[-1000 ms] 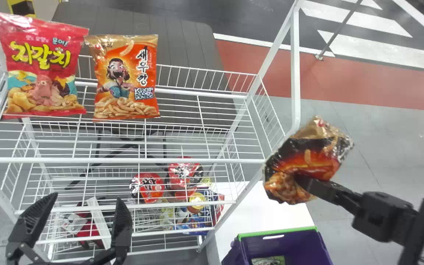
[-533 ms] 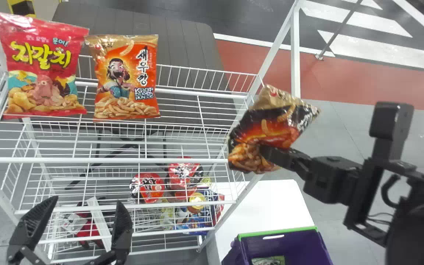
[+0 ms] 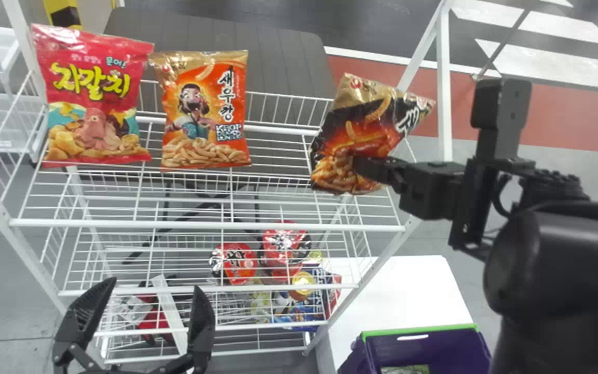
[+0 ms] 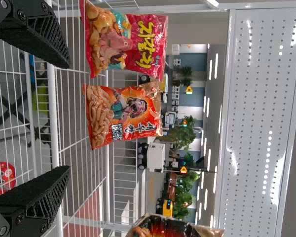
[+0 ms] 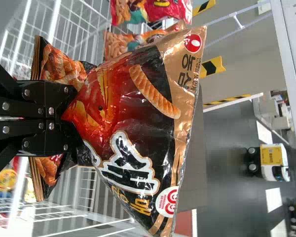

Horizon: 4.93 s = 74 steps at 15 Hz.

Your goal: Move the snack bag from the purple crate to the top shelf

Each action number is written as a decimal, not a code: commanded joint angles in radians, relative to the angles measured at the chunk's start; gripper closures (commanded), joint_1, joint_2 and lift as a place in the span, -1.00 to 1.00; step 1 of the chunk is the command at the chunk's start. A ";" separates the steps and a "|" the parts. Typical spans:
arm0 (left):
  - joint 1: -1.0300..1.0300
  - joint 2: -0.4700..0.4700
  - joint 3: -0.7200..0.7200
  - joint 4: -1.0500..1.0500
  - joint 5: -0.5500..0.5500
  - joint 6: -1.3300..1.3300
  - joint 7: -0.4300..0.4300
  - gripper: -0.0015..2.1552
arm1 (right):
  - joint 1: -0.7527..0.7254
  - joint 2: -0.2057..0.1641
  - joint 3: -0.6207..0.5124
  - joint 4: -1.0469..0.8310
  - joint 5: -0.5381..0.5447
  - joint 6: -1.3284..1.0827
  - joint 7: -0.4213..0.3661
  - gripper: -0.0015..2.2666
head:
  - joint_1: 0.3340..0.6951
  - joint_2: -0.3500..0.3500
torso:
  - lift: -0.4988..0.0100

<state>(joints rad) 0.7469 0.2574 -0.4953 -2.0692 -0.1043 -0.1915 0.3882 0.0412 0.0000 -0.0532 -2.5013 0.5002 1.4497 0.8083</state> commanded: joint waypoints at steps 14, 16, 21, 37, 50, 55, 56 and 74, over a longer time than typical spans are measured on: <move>-0.035 0.008 0.017 0.029 0.043 -0.005 -0.003 -0.92 | -0.228 0.001 0.167 0.631 0.012 -0.456 -0.290 0.67 | 1.00 -0.43 | 0.99; -0.038 0.013 0.017 0.029 0.046 -0.005 -0.005 -0.92 | -0.242 0.001 0.177 0.677 0.001 -0.462 -0.334 0.67 | 1.00 -0.41 | 0.99; -0.044 0.017 0.015 0.029 0.057 -0.009 -0.011 -0.92 | -0.247 0.001 0.200 0.731 -0.042 -0.469 -0.408 0.67 | 1.00 -0.40 | 0.99; -0.041 0.019 0.009 0.046 0.049 -0.045 0.009 -0.92 | -0.231 0.001 0.242 0.849 -0.177 -0.613 -0.656 0.65 | 1.00 -0.35 | 0.99; -0.052 0.017 0.017 0.066 0.057 -0.061 0.009 -0.92 | -0.207 0.001 0.266 0.924 -0.224 -0.809 -0.817 0.49 | 1.00 -0.28 | 0.99; -0.060 0.017 0.017 0.075 0.064 -0.061 0.006 -0.92 | -0.199 0.001 0.265 0.966 -0.224 -0.883 -0.836 -0.42 | 1.00 -0.28 | 0.99; -0.061 0.016 0.017 0.077 0.064 -0.061 0.006 -0.92 | -0.198 0.001 0.265 0.969 -0.224 -0.886 -0.836 -0.42 | 1.00 -0.28 | 0.99; -0.054 0.016 0.015 0.077 0.060 -0.079 0.012 -0.92 | -0.032 0.001 0.257 0.576 -0.213 -0.717 -0.771 -0.76 | 1.00 -0.25 | 0.99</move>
<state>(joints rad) 0.6929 0.2725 -0.4801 -1.9916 -0.0431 -0.2701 0.3998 -0.0047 0.0000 0.2070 -1.8414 0.2854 0.6363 0.0219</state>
